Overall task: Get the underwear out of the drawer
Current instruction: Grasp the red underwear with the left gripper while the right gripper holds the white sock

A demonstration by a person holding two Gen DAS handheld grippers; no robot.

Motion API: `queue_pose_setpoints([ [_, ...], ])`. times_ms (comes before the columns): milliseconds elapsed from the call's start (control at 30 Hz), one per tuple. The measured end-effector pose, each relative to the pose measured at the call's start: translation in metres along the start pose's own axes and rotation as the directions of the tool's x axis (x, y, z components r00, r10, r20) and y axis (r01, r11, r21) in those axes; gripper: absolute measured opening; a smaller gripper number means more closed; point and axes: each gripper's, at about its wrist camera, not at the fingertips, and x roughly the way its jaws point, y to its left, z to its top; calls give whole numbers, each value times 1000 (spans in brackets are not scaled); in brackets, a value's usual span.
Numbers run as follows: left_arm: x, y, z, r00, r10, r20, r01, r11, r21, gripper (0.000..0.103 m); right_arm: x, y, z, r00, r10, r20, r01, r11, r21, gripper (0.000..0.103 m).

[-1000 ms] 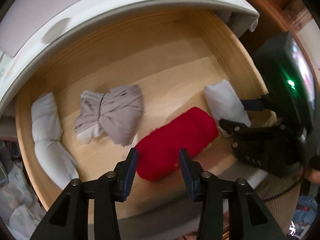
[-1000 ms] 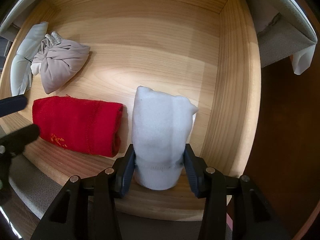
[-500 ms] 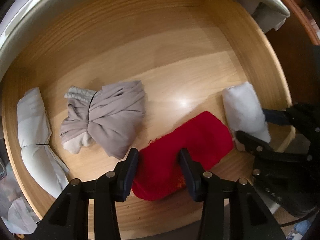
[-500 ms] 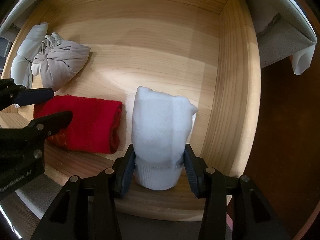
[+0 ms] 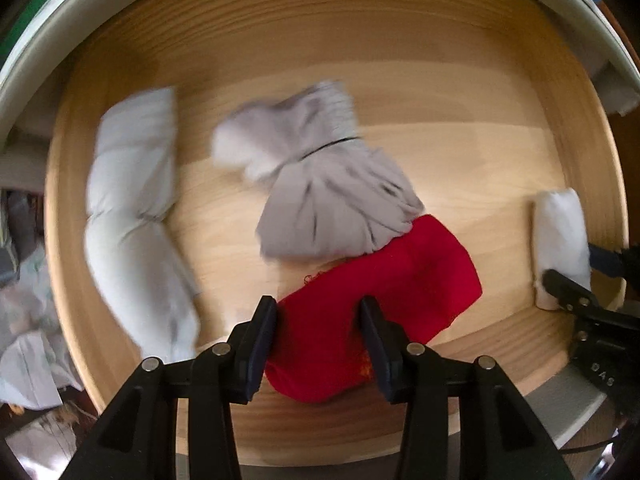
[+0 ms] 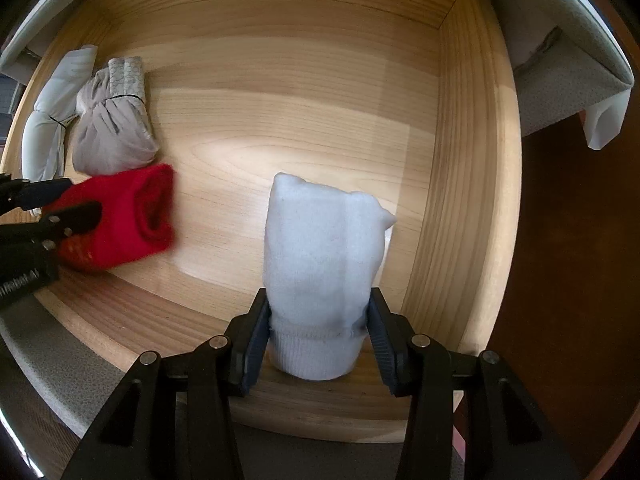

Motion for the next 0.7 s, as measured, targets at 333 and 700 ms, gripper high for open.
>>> queue_pose_setpoints([
  [333, -3, 49, -4, 1000, 4, 14, -2, 990, -141, 45, 0, -2, 0, 1000, 0, 1, 0, 1000, -1, 44],
  [700, 1, 79, -26, 999, -51, 13, 52, 990, -131, 46, 0, -3, 0, 1000, 0, 1, 0, 1000, -3, 44],
])
